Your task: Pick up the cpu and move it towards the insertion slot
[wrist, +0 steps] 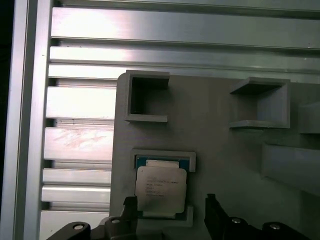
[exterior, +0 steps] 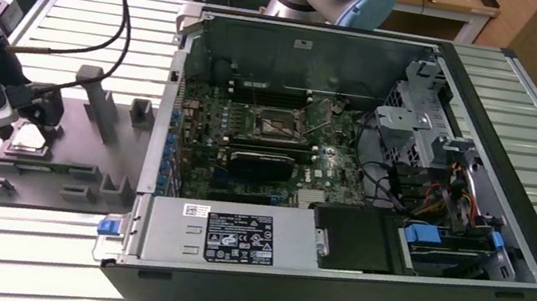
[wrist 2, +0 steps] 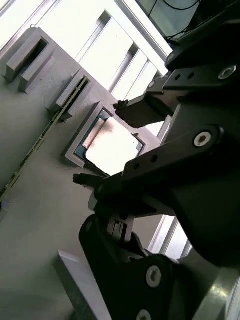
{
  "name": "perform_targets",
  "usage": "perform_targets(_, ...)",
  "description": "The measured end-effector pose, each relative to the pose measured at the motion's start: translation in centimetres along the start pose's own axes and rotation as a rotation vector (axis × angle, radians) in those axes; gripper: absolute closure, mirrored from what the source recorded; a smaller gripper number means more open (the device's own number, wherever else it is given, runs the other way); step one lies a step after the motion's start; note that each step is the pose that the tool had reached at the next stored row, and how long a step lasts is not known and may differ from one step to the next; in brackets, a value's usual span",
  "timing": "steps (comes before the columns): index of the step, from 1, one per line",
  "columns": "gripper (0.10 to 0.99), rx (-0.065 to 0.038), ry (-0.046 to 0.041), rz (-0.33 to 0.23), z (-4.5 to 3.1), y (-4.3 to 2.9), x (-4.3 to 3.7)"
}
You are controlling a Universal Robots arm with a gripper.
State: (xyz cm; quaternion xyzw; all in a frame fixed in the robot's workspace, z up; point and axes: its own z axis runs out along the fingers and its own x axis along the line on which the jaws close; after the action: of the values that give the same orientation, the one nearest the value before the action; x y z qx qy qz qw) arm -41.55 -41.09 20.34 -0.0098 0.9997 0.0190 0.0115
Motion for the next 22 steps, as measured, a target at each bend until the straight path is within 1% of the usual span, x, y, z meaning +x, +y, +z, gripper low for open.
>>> perform_targets(2,0.380,0.000,0.0000,0.000,0.00,0.00,0.00)
perform_targets(5,0.380,0.000,-0.0005,0.005,0.04,0.06,0.02)
perform_targets(9,0.380,0.001,-0.0019,0.046,0.25,0.10,0.02)
perform_targets(11,0.380,0.001,-0.0022,0.056,0.41,0.26,0.04)
perform_targets(14,0.380,0.001,-0.0027,0.058,0.76,0.55,0.13)
perform_targets(16,0.380,0.001,-0.0034,0.058,0.92,0.68,0.36)
perform_targets(18,0.380,0.001,-0.0050,0.058,1.09,0.79,0.62)
perform_targets(22,0.380,0.001,-0.0095,0.057,1.69,0.98,0.74)
